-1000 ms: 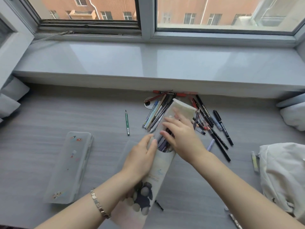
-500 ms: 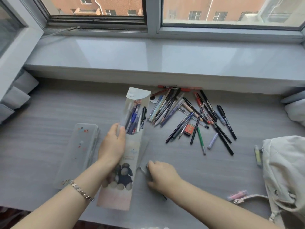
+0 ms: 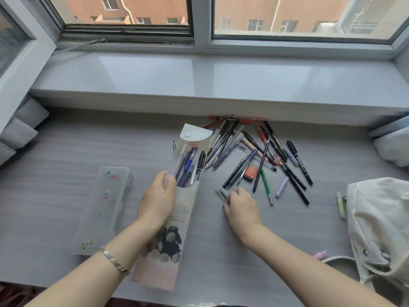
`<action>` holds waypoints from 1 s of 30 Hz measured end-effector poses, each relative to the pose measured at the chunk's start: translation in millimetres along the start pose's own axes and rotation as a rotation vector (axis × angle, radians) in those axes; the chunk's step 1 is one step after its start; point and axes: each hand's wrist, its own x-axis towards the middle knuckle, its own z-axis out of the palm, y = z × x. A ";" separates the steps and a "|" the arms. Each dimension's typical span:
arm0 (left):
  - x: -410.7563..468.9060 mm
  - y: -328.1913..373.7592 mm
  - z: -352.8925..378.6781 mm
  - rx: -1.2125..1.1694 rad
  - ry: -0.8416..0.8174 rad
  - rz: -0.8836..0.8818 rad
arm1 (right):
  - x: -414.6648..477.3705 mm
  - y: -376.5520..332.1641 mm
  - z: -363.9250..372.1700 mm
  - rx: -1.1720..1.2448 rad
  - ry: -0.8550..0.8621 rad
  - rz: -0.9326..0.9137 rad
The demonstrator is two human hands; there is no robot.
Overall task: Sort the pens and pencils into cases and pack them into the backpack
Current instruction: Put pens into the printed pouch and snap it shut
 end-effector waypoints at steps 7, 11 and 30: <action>0.4 7.2 3.9 0.009 -0.023 0.033 | 3.2 7.3 -5.0 -0.142 -0.017 -0.020; 1.5 11.6 4.2 0.016 -0.019 0.055 | 2.0 16.2 -23.8 0.142 -0.045 -0.006; 16.6 13.0 15.1 0.008 -0.054 0.014 | 83.6 35.4 -79.4 0.665 0.062 0.447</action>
